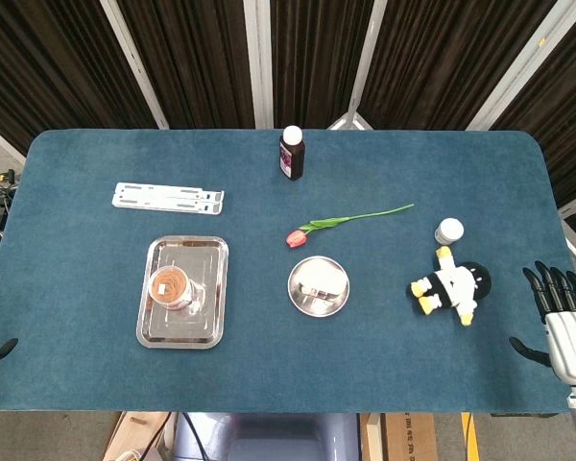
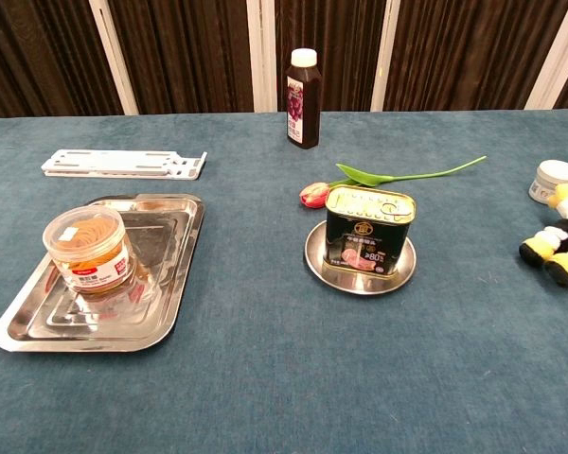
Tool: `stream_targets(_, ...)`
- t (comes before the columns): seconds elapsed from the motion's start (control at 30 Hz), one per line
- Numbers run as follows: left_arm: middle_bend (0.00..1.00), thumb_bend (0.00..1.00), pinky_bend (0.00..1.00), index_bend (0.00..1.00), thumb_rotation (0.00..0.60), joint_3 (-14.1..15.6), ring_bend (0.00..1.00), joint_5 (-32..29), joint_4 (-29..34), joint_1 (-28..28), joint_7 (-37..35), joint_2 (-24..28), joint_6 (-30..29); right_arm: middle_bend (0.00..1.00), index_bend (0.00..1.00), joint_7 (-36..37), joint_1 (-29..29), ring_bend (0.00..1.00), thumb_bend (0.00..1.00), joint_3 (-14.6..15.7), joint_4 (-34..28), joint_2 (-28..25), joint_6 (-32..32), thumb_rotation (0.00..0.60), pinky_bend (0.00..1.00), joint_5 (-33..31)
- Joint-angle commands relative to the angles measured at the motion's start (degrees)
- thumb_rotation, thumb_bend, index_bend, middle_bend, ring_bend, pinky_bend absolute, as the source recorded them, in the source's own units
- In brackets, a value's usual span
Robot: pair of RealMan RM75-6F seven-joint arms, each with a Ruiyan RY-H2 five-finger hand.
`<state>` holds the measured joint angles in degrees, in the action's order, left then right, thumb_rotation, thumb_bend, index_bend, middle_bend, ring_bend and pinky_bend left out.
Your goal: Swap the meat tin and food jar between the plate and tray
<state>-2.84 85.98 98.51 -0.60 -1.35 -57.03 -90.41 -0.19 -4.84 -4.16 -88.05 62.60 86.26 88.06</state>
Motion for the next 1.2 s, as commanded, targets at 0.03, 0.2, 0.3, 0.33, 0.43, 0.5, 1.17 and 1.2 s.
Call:
stream_targets(0.03,0.0,0.16,0.0,0.18,0.6,0.0,0.0,-0.08,0.04,-0.1,0.03,0.04,0.25,0.0,0.0,-0.23,-0.03,0.0,0.0,0.11,-0.44,-0.1,-0.26,0.6,0.0,-0.1)
stream_targets(0.2,0.0,0.16,0.0,0.18,0.6,0.43,0.0,1.05,0.24,0.13,0.03,0.09,-0.28,0.0,0.0,-0.65,0.24,0.0,0.0,0.54,-1.48,-0.46,0.03,0.6,0.0,0.37)
stream_targets(0.3,0.0,0.16,0.0,0.18,0.6,0.52,0.0,1.18,0.26,0.29,-0.09,0.05,-0.49,0.0,0.0,-0.7,0.5,0.0,0.0,0.83,-1.98,-0.78,0.36,0.6,0.0,0.78)
stream_targets(0.33,0.0,0.16,0.0,0.18,0.6,0.6,0.0,1.26,0.36,0.36,-0.06,0.11,-0.54,0.0,0.0,-0.46,0.57,0.0,0.0,0.83,-2.21,-0.86,0.54,0.6,0.0,0.83)
stream_targets(0.43,0.0,0.16,0.0,0.18,0.6,0.55,0.0,1.39,0.18,0.3,-0.1,0.06,-0.56,0.0,0.0,0.28,0.64,0.0,0.0,0.76,-2.67,-1.14,0.58,0.6,0.0,0.67)
stream_targets(0.5,0.0,0.16,0.0,0.18,0.6,0.45,0.0,0.97,0.09,0.21,0.03,0.02,-0.25,0.0,0.0,0.59,0.63,0.0,0.0,0.63,-2.88,-1.23,0.29,0.6,0.0,0.13)
stream_targets(1.17,0.0,0.16,0.0,0.17,0.6,0.15,0.0,-0.43,1.0,-0.81,3.12,-1.46,1.86,0.0,0.0,-7.99,-6.34,0.0,0.0,0.3,-18.97,-3.49,-14.59,0.6,0.0,-5.57)
stream_targets(1.2,0.0,0.16,0.0,0.17,0.6,0.13,0.0,-0.46,1.04,-0.84,3.32,-1.55,1.87,0.0,0.0,-7.5,-7.54,0.0,0.0,-0.17,-20.33,-3.61,-16.53,0.6,0.0,-6.51)
